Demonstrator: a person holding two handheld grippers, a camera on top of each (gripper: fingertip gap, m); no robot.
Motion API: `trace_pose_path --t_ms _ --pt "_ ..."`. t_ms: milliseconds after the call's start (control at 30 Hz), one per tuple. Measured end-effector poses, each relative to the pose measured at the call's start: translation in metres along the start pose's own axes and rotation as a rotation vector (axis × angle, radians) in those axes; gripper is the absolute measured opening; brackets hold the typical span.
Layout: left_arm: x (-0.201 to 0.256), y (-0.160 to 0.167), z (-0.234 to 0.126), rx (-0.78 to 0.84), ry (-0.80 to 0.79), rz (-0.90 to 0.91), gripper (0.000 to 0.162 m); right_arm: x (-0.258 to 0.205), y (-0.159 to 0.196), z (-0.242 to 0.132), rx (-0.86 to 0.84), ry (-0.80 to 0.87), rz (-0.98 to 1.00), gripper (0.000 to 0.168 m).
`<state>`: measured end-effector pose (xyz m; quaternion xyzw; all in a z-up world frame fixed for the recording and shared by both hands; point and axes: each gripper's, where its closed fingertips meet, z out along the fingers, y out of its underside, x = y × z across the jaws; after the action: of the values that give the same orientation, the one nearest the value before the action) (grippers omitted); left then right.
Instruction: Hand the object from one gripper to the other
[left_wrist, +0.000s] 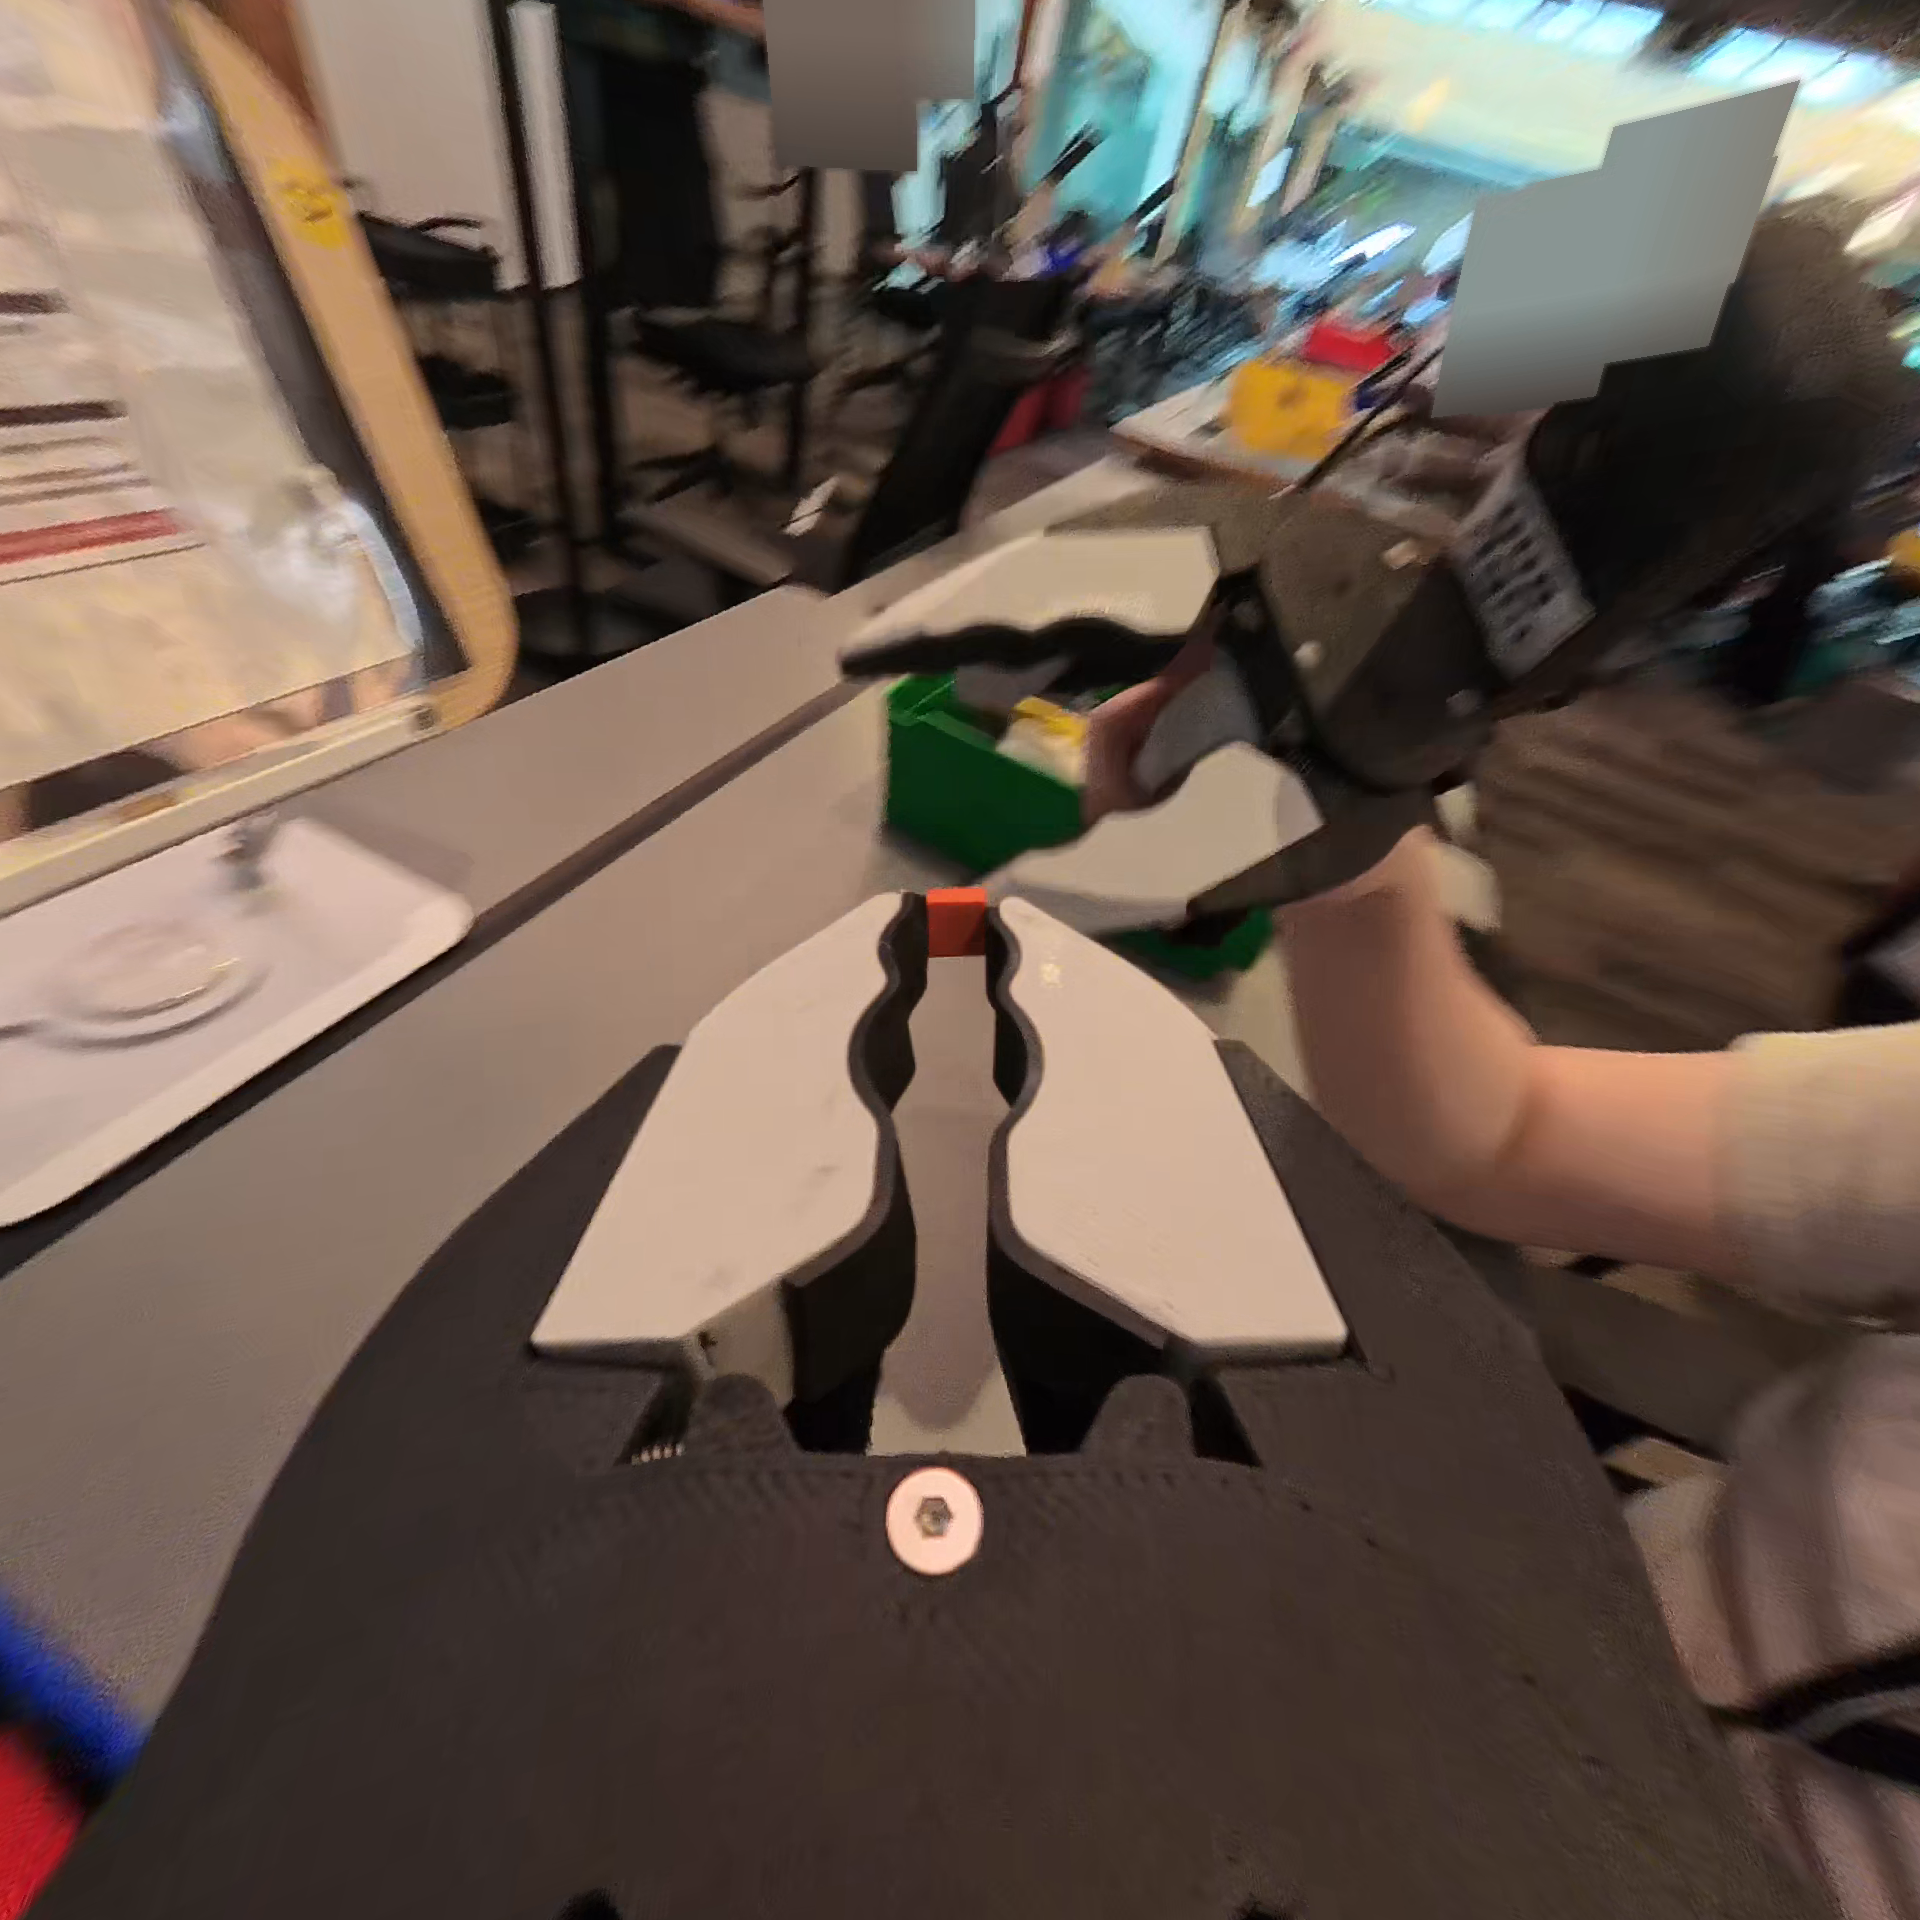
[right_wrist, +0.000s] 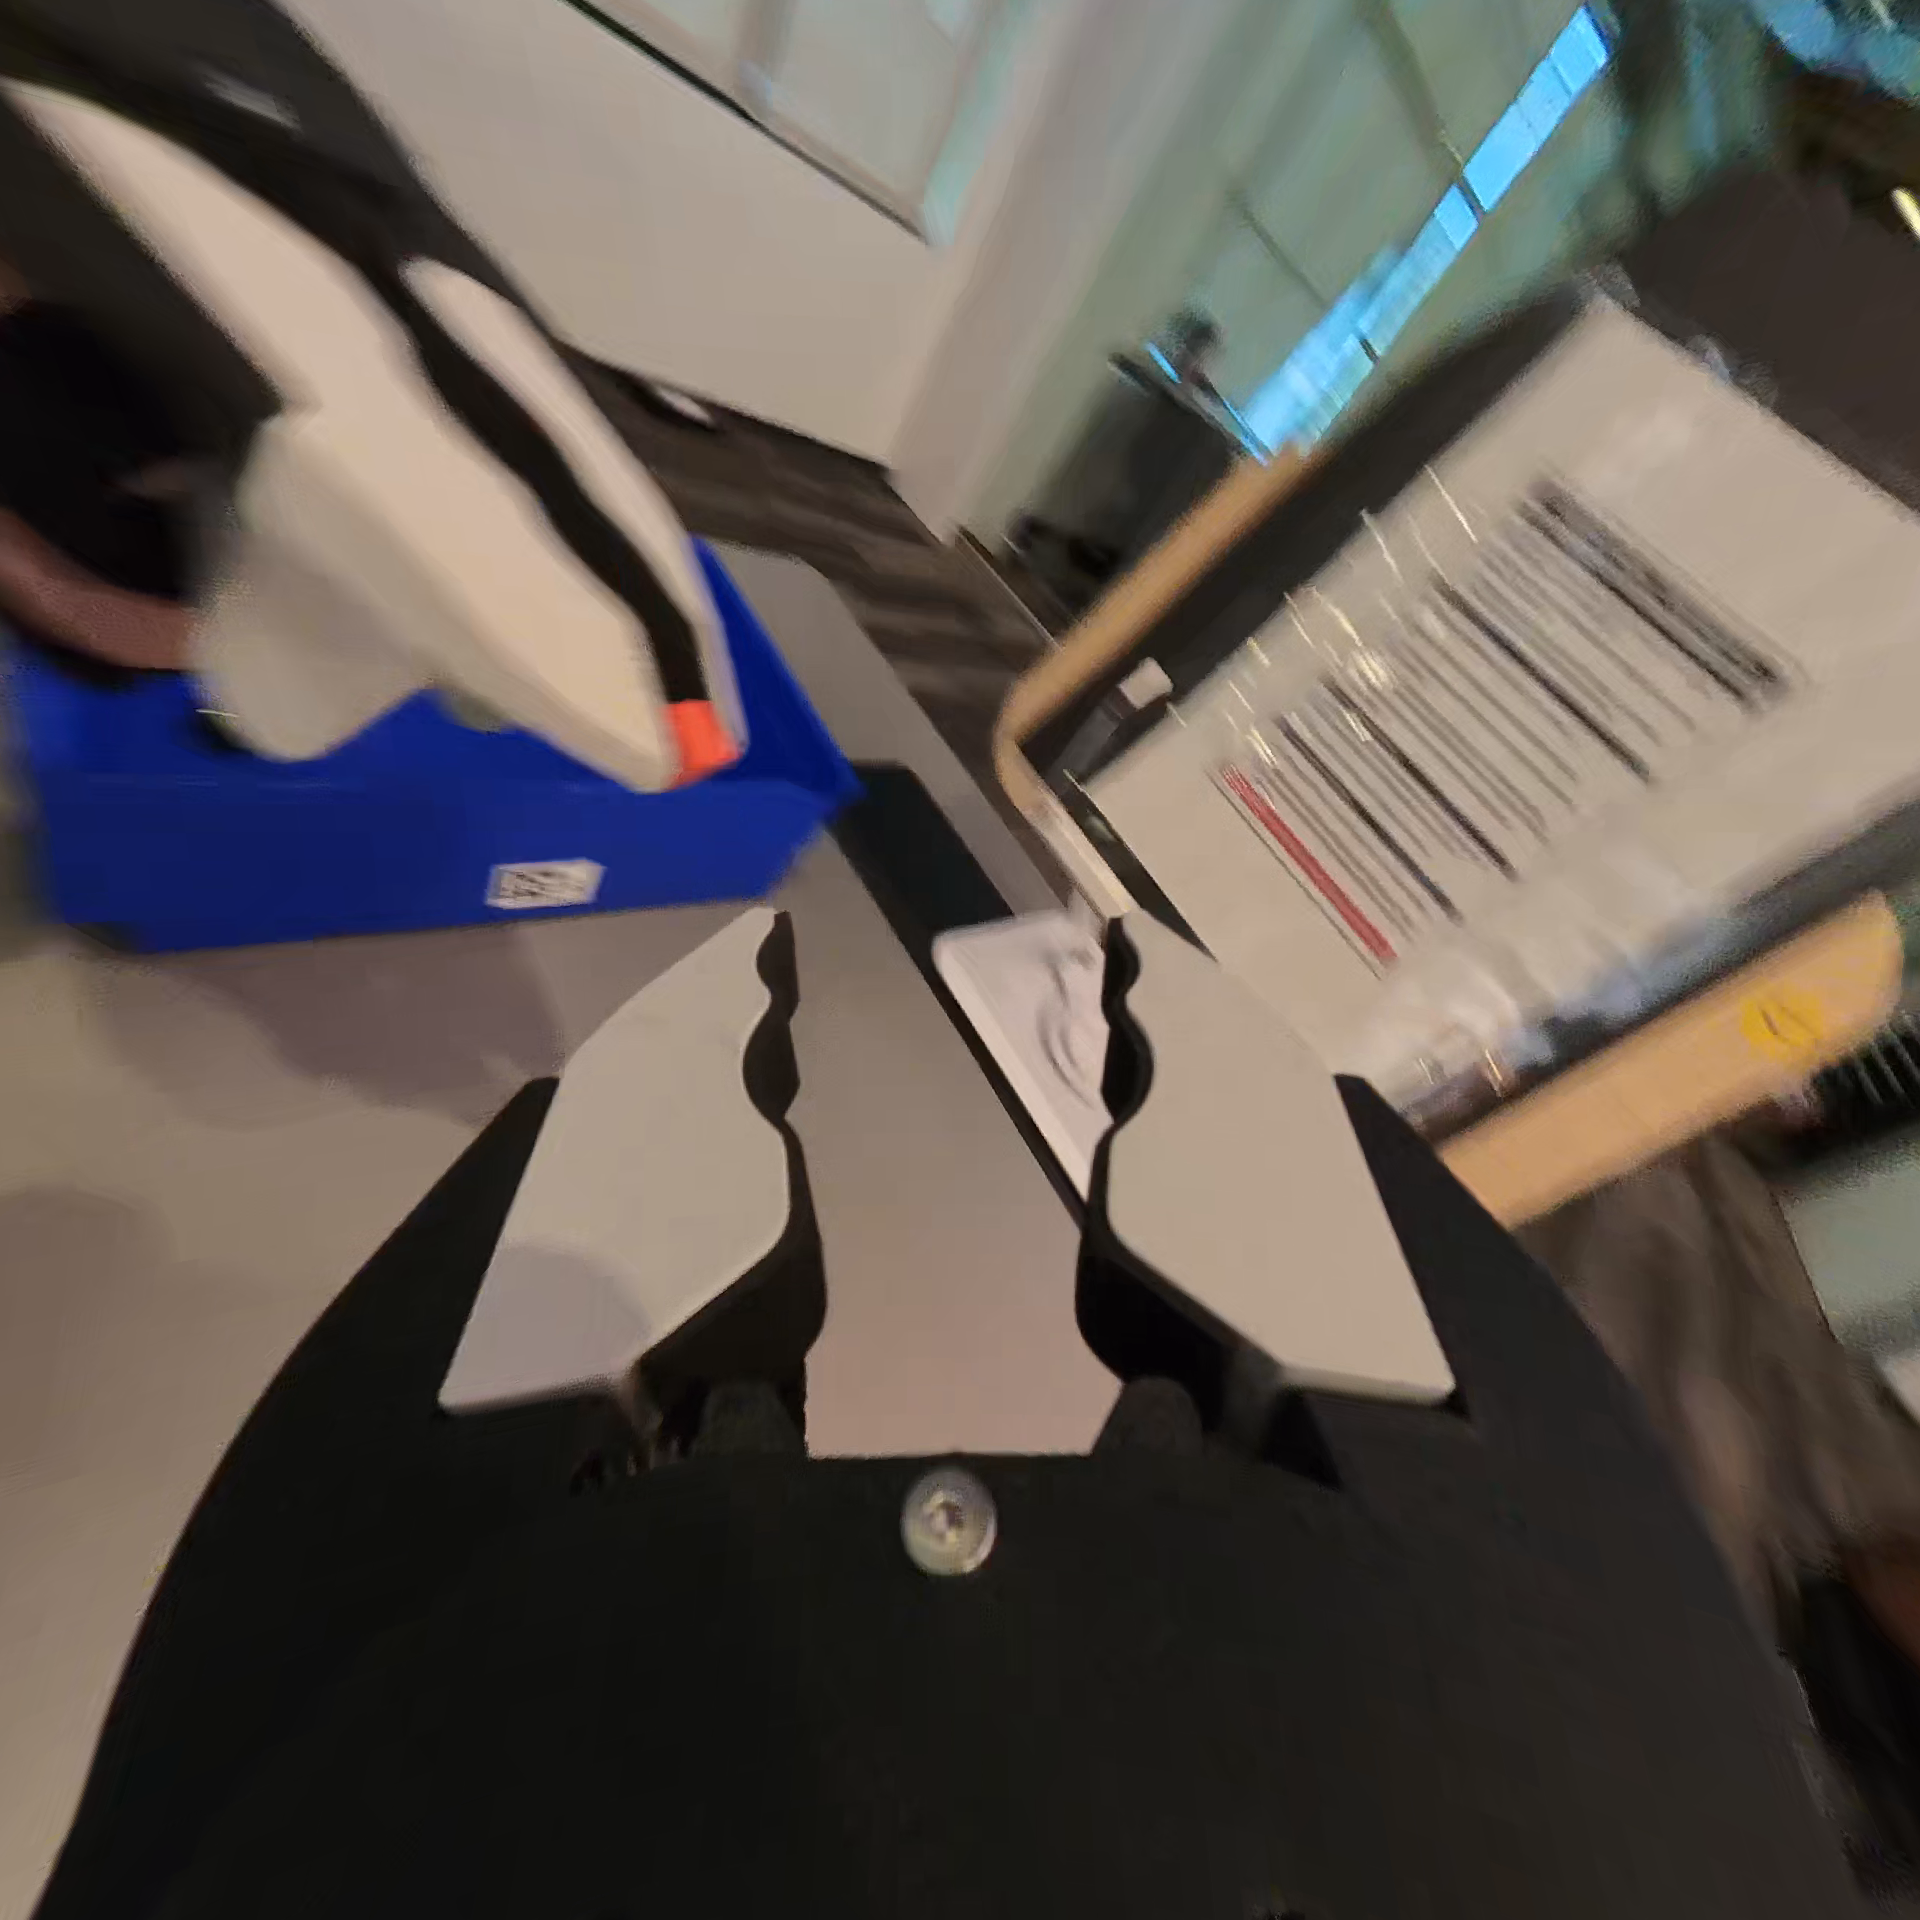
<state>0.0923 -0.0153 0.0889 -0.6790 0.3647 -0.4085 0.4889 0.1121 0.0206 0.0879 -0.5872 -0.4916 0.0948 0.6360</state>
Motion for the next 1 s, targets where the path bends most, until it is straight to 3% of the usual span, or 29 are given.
trace_pose_path --t_ms 100,267,733,800,833,1000 --pt "0.023 -0.009 -0.012 0.050 0.166 -0.056 0.010 -0.032 -0.038 -0.021 0.228 -0.111 -0.176 0.057" --pt "0.052 -0.009 -0.022 0.040 0.364 -0.090 0.010 -0.051 -0.065 -0.041 0.398 -0.009 -0.465 0.033" --pt "0.072 -0.012 -0.020 0.043 0.497 -0.140 0.015 -0.061 -0.070 -0.043 0.420 -0.038 -0.489 0.010" --pt "0.057 -0.017 -0.017 0.076 0.389 -0.114 0.018 -0.048 -0.065 -0.040 0.364 -0.021 -0.425 0.011" --pt "0.041 -0.019 -0.014 0.093 0.261 -0.084 0.022 -0.039 -0.059 -0.037 0.323 -0.003 -0.395 0.010" --pt "-0.060 -0.011 -0.033 -0.030 -0.584 0.289 0.027 0.015 -0.026 -0.036 0.177 0.046 -0.142 0.011"
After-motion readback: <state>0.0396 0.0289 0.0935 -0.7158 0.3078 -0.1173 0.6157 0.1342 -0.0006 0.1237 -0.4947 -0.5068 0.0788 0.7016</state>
